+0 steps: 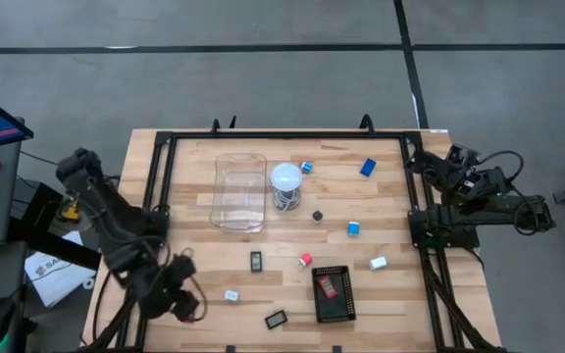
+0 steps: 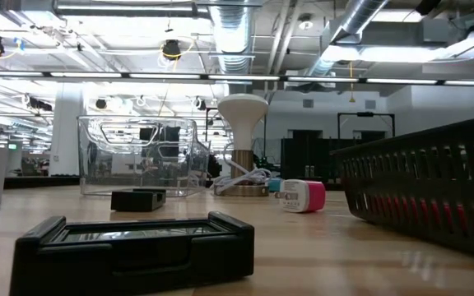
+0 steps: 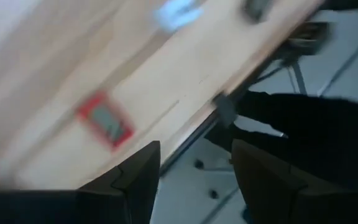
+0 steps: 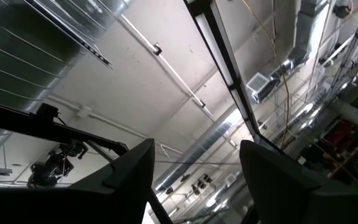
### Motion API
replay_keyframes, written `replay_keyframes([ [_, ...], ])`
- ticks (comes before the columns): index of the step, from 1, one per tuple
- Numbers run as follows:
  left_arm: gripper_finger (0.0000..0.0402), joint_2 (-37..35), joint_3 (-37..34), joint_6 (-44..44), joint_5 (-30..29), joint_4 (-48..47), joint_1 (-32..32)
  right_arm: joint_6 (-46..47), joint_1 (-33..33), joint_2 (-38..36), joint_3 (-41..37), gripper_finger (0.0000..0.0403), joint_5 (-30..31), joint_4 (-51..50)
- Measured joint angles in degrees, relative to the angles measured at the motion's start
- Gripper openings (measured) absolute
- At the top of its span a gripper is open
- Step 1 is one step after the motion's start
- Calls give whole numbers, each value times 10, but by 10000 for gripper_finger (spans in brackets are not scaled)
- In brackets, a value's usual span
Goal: Pick & Place Office items
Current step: Put the red digital clock into the black bin
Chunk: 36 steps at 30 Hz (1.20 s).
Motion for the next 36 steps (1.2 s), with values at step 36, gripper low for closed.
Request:
replay_keyframes([
  [36,195,213,-28,-200,100,15,38,9,0,0,0,228,2,28],
])
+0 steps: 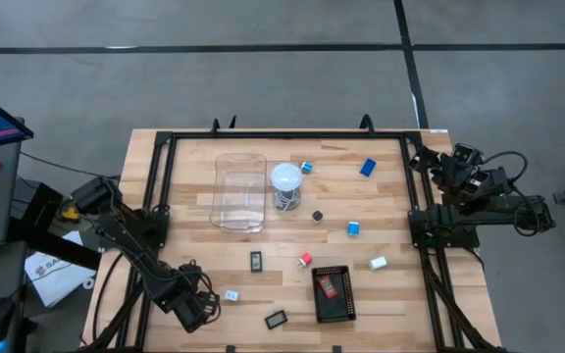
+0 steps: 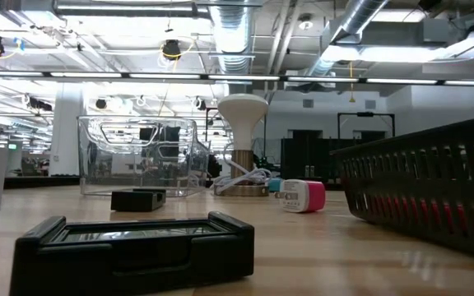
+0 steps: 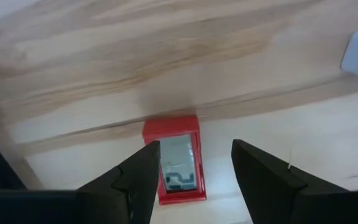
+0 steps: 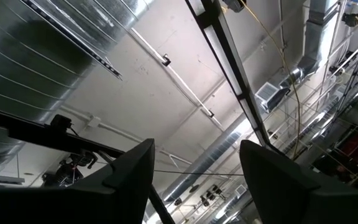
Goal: Pick & Place Office items
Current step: Put the red digital clock into the black bin
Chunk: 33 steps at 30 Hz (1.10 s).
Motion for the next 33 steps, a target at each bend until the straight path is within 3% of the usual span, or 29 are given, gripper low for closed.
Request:
replay_keyframes([
  [5,200,-3,0,1,1,-5,-11,1,0,0,0,228,-2,-10],
  [17,269,-4,-23,15,-2,25,-10,7,0,0,0,228,-2,-14],
  [33,235,-5,-85,11,10,116,-10,7,0,0,0,228,-1,-14],
])
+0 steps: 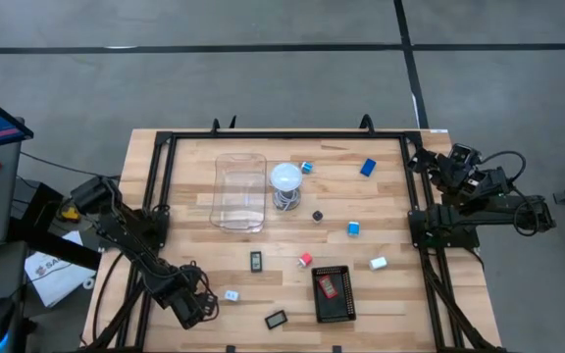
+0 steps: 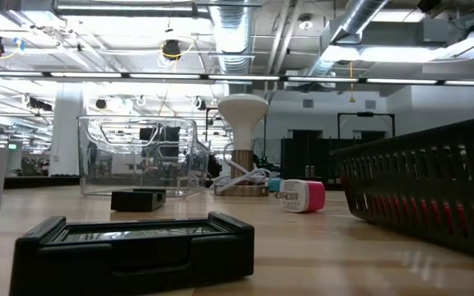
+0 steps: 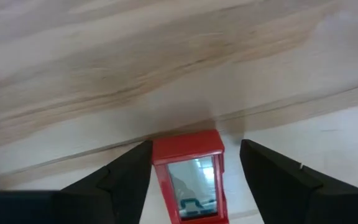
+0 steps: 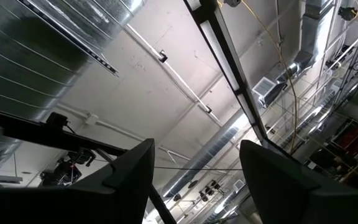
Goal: Pick & Place Office items
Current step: Put the red digital clock into the black bin
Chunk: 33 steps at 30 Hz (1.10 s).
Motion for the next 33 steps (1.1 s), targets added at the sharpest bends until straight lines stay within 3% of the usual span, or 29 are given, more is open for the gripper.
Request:
replay_keyframes([
  [8,148,-1,-12,1,28,5,3,-7,0,0,0,228,2,0],
  [15,145,-17,-15,13,21,9,2,-9,0,0,0,228,4,0],
  [19,149,-68,-14,19,-37,12,2,-9,0,0,0,228,4,0],
  [24,151,-149,-14,61,-161,28,2,-9,0,0,0,228,4,0],
  [28,148,-211,-14,167,-269,62,6,-9,0,0,0,228,4,0],
  [33,149,-257,-14,334,-282,109,50,-9,0,0,0,228,4,0],
])
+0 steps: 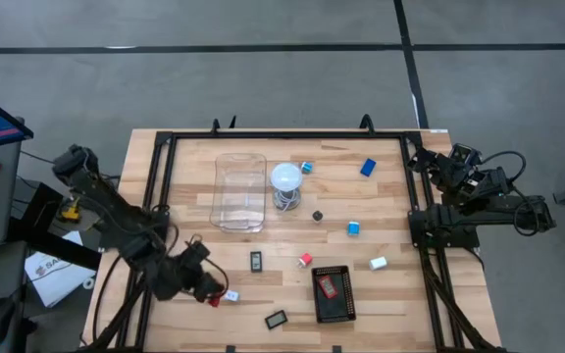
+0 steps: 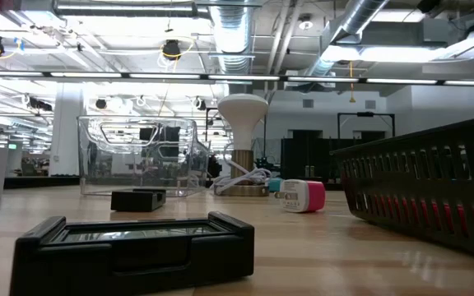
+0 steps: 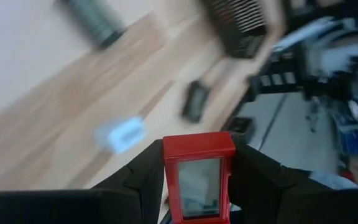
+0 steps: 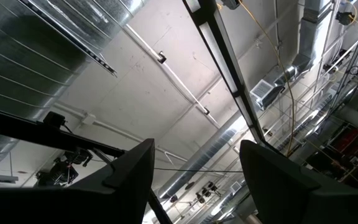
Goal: Pick & Place Office items
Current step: Put the red digital clock into the black bin
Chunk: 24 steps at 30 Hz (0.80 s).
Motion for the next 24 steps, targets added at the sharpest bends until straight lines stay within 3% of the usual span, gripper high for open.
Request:
replay_keyframes([
  [5,149,-1,0,185,23,92,97,-7,0,0,0,228,0,0],
  [13,149,81,16,453,144,260,274,-14,0,0,0,228,0,0],
  [19,149,211,134,620,237,277,337,-15,0,0,0,228,0,0],
  [24,149,320,263,706,260,259,360,-19,0,0,0,228,0,0],
])
